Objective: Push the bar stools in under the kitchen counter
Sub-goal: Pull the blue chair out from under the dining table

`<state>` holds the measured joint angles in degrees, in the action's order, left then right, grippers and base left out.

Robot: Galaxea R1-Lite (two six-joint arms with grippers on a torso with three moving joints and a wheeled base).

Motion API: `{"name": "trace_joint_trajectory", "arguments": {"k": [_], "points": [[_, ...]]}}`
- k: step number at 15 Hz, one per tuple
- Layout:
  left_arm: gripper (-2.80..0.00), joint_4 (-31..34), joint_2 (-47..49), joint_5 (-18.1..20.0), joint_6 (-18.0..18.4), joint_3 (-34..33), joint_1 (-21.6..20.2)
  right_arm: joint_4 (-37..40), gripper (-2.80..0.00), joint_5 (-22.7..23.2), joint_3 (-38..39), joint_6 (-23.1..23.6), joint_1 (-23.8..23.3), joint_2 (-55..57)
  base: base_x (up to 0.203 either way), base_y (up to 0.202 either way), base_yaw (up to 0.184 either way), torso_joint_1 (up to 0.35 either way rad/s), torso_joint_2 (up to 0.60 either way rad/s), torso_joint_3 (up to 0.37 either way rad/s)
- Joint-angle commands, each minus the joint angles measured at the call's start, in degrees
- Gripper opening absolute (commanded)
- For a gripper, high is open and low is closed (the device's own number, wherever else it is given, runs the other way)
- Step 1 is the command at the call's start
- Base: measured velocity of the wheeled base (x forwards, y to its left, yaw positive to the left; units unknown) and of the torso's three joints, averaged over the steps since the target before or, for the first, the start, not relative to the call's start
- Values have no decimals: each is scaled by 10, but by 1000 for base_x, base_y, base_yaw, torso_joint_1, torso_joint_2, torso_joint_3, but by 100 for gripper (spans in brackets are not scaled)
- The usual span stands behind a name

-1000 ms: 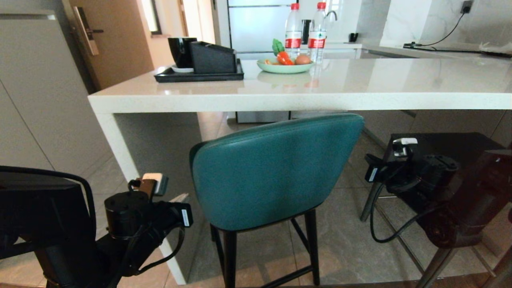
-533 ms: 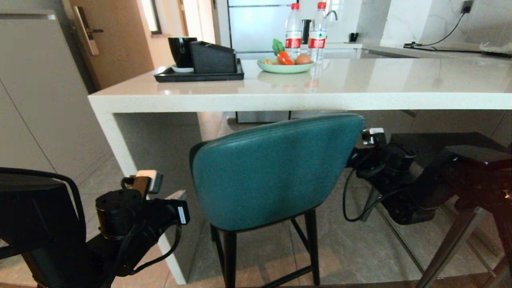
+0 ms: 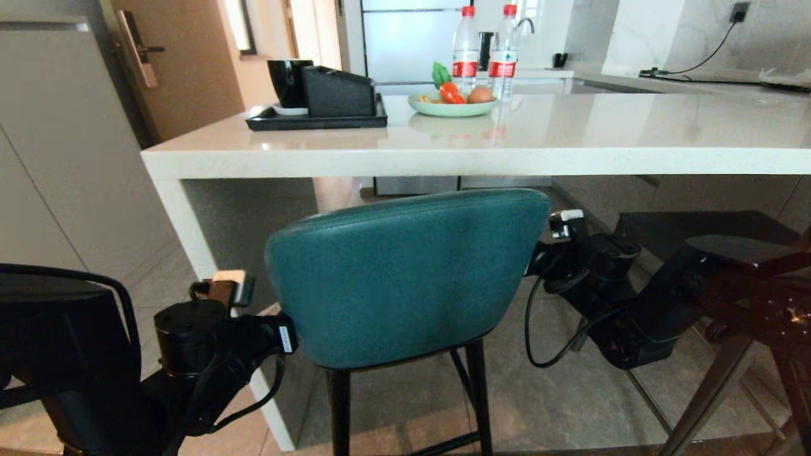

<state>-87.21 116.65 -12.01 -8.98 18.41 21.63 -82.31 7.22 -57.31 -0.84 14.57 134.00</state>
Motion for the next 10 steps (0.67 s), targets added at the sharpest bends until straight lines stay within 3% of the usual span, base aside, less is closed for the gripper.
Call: {"name": "trace_joint_trajectory", "arguments": {"k": [1, 4, 10], "points": [[-280, -5, 10, 4, -1, 1, -1, -23, -280, 2, 34, 0, 14, -29, 0, 0, 0, 0, 0, 0], [-280, -5, 26, 4, -1, 7, -3, -53, -280, 3, 92, 0, 23, -49, 0, 0, 0, 0, 0, 0], [-280, -5, 53, 7, -2, 39, -21, -54, -280, 4, 117, 1, 21, -70, 0, 0, 0, 0, 0, 0]]}}
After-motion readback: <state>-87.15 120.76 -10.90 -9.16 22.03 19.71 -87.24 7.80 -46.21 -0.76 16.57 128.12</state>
